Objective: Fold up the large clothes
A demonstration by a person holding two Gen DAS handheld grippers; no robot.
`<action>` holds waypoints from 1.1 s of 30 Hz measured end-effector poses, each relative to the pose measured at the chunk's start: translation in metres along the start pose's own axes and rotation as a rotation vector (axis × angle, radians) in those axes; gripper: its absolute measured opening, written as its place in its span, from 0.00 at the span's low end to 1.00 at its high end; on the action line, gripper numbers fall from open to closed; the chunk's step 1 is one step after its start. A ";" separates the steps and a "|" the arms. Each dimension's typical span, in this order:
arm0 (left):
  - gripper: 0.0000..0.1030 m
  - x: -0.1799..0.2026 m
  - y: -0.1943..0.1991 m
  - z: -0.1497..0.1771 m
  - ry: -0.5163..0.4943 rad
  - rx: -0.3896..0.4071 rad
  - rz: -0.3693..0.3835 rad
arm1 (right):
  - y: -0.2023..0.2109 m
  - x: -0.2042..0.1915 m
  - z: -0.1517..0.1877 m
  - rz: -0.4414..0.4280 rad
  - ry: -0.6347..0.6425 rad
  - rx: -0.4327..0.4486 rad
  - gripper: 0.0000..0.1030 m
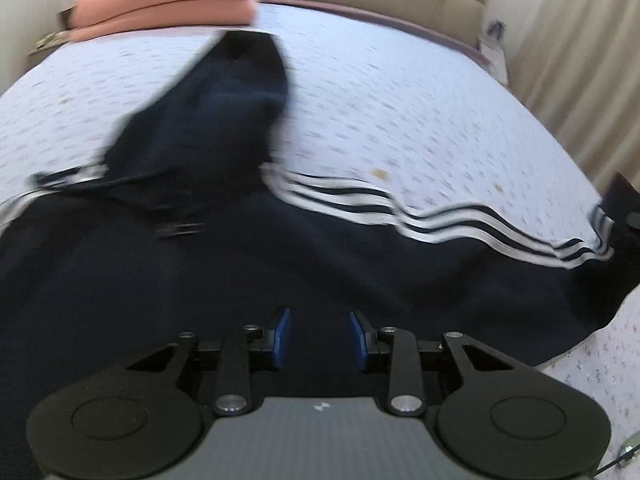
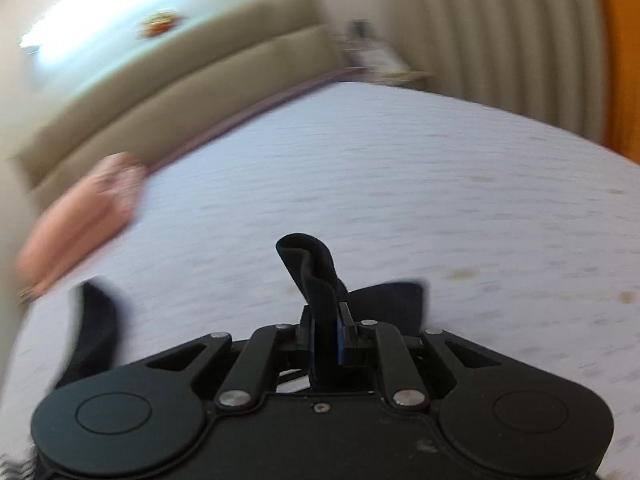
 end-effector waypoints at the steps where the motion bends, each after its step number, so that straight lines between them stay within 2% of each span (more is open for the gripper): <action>1: 0.34 -0.021 0.014 0.003 0.016 0.007 -0.010 | 0.002 -0.024 0.008 -0.039 0.015 -0.008 0.13; 7: 0.34 -0.130 0.073 0.015 0.079 0.023 -0.126 | 0.004 -0.177 0.074 -0.240 0.095 -0.085 0.13; 11: 0.35 -0.188 0.098 0.020 0.150 0.046 -0.170 | 0.001 -0.261 0.129 -0.331 0.150 -0.157 0.13; 15: 0.39 -0.230 0.101 0.027 0.197 0.047 -0.193 | -0.014 -0.328 0.198 -0.371 0.253 -0.233 0.14; 17: 0.40 -0.243 0.095 0.034 0.210 0.031 -0.192 | -0.026 -0.348 0.232 -0.368 0.302 -0.282 0.15; 20: 0.40 -0.256 0.086 0.044 0.222 0.005 -0.177 | -0.045 -0.363 0.288 -0.350 0.378 -0.423 0.34; 22: 0.42 -0.262 0.082 0.048 0.230 -0.006 -0.142 | -0.047 -0.360 0.308 -0.331 0.415 -0.511 0.44; 23: 0.47 -0.263 0.082 0.050 0.232 -0.008 -0.121 | -0.043 -0.354 0.307 -0.334 0.416 -0.524 0.50; 25: 0.57 -0.261 0.082 0.050 0.231 -0.002 -0.081 | -0.028 -0.339 0.294 -0.339 0.392 -0.511 0.81; 26: 0.63 -0.260 0.082 0.046 0.230 0.005 -0.060 | -0.020 -0.330 0.282 -0.329 0.376 -0.476 0.82; 28: 0.67 -0.256 0.078 0.040 0.238 0.015 -0.017 | -0.012 -0.305 0.251 -0.262 0.372 -0.369 0.79; 29: 0.67 -0.252 0.075 0.036 0.245 0.013 0.017 | -0.012 -0.293 0.240 -0.198 0.385 -0.331 0.73; 31: 0.68 -0.244 0.063 0.030 0.270 0.004 0.079 | -0.017 -0.263 0.214 -0.038 0.411 -0.255 0.29; 33: 0.69 -0.237 0.049 0.027 0.293 -0.018 0.110 | -0.028 -0.234 0.196 0.082 0.402 -0.227 0.19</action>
Point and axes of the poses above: each gripper's, at about its wrist camera, not at the fingertips, and y roughly against the way its jaws point, x to its right, z to its underside, the point moved 7 cm from there along -y, roughly the way its jaws point, and after that the axes turned 4 degrees about -y, right-handed, at the moved point
